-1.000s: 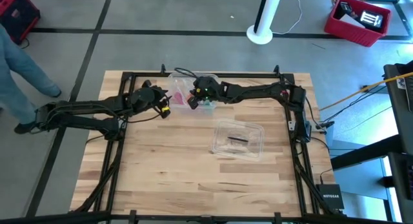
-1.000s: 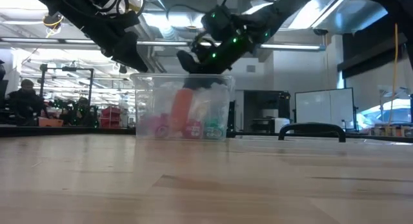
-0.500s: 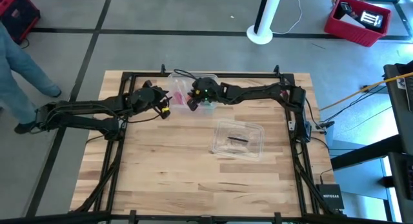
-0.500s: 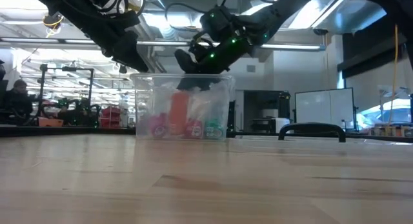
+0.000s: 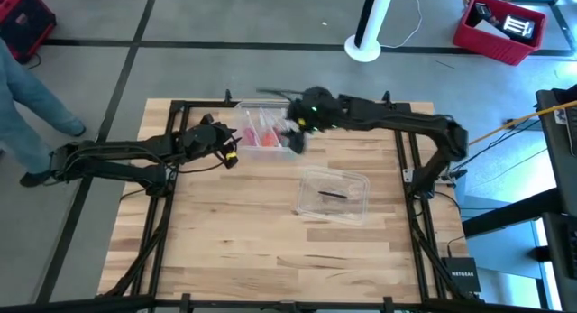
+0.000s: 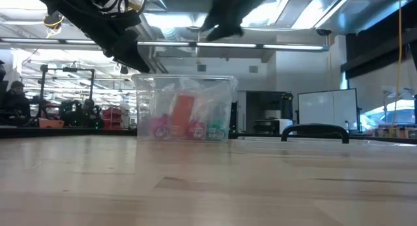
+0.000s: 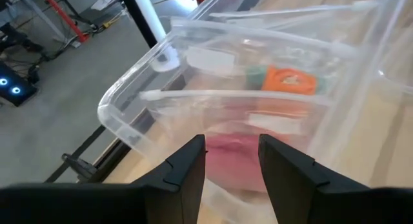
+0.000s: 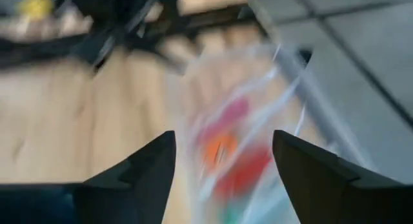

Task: Roll bandage
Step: Close the transparent bin

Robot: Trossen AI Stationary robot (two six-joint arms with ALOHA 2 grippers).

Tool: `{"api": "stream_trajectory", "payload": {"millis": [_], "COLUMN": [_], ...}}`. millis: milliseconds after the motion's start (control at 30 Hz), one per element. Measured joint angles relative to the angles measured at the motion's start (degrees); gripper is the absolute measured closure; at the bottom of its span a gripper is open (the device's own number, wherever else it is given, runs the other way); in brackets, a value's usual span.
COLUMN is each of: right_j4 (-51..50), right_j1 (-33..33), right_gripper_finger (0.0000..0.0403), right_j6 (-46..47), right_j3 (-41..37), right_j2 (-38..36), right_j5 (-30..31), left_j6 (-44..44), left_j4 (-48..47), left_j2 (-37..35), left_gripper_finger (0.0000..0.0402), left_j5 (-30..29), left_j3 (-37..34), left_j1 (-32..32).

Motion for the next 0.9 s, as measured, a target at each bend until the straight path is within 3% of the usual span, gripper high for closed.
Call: {"api": "stream_trajectory", "payload": {"millis": [200,267,567,800,900], "right_j4": [-26.73,-30.6,-25.05,-12.68,-6.93], "right_j1": [6.26,9.51,18.91,20.08,20.06], "right_gripper_finger": [0.0146,0.015,0.0178,0.0199,0.0208], "right_j6": [1.97,2.11,11.73,16.25,16.32], "right_j3": [-0.22,-1.8,-23.12,-35.89,-39.05], "right_j2": [-3.62,-3.71,-3.43,-3.49,-3.49], "right_j5": [-0.1,0.28,1.46,0.32,3.53], "left_j6": [0.37,1.2,1.43,1.6,1.62], "left_j4": [0.03,0.68,0.97,1.13,1.14], "left_j2": [0.0,0.0,0.0,0.0,0.0], "left_gripper_finger": [0.0265,0.0265,0.0265,0.0265,0.0265], "left_j5": [0.01,0.01,0.01,0.03,0.03], "left_j3": [0.0,0.02,0.02,0.02,0.02], "left_j1": [-1.3,-1.39,-1.39,-1.39,-1.39]}}
